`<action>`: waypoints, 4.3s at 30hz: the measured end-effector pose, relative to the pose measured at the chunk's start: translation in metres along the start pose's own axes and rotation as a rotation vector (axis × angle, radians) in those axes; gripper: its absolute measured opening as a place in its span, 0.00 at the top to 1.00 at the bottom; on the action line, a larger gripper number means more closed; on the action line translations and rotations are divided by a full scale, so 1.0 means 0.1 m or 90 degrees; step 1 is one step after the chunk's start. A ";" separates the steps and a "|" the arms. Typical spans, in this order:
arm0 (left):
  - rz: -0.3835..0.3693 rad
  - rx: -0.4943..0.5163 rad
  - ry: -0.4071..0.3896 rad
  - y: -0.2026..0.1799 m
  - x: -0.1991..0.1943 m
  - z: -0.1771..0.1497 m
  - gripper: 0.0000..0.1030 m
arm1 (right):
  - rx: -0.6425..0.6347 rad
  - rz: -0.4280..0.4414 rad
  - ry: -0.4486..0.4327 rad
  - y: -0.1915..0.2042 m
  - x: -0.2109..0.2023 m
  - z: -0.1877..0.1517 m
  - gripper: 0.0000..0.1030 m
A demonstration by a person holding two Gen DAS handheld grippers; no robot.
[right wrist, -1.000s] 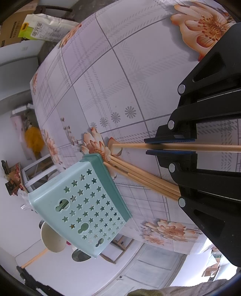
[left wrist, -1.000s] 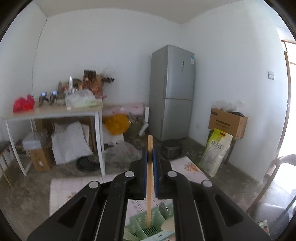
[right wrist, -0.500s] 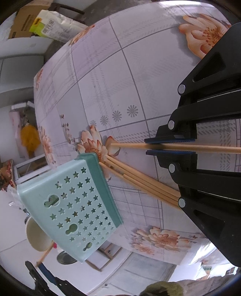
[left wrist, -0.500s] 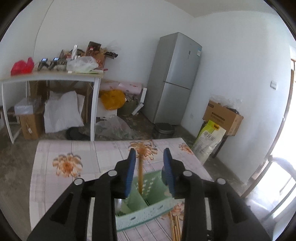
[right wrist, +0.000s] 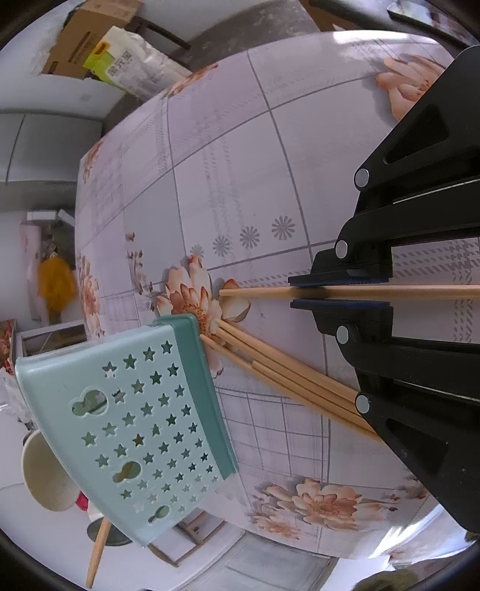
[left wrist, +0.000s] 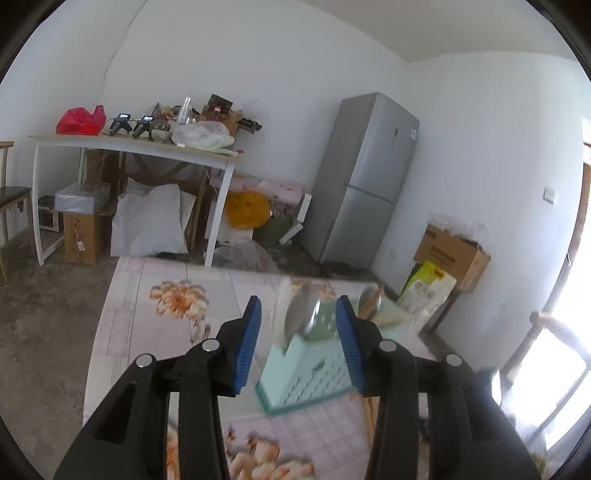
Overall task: Organize utensils
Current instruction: 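Lift the chopstick with the right tool and drop it into the holder, then lower the right tool to the chopsticks and close on one while left tool hovers over them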
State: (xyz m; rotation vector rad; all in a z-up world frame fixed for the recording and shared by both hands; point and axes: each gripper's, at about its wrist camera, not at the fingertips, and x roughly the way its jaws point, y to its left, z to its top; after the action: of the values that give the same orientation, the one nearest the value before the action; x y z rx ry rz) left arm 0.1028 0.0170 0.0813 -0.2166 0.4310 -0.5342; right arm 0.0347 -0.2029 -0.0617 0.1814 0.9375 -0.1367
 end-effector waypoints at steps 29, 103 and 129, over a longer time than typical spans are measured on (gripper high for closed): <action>-0.010 -0.078 0.248 0.10 0.69 -1.36 0.61 | -0.062 0.176 -0.392 0.39 -2.08 1.21 0.96; -0.081 0.101 0.329 -0.95 0.73 -1.51 0.71 | 0.097 0.127 0.011 0.05 -0.12 -0.35 0.95; -0.017 0.170 0.358 -1.10 1.12 -1.60 0.87 | 0.120 0.143 -0.009 -0.09 -0.14 -0.39 0.96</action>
State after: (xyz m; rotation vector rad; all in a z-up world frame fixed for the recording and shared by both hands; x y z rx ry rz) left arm 0.0688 -0.1490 -0.0651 0.1940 0.8955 -0.6722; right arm -0.0061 -0.2023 -0.0739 0.4576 0.8840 -0.0175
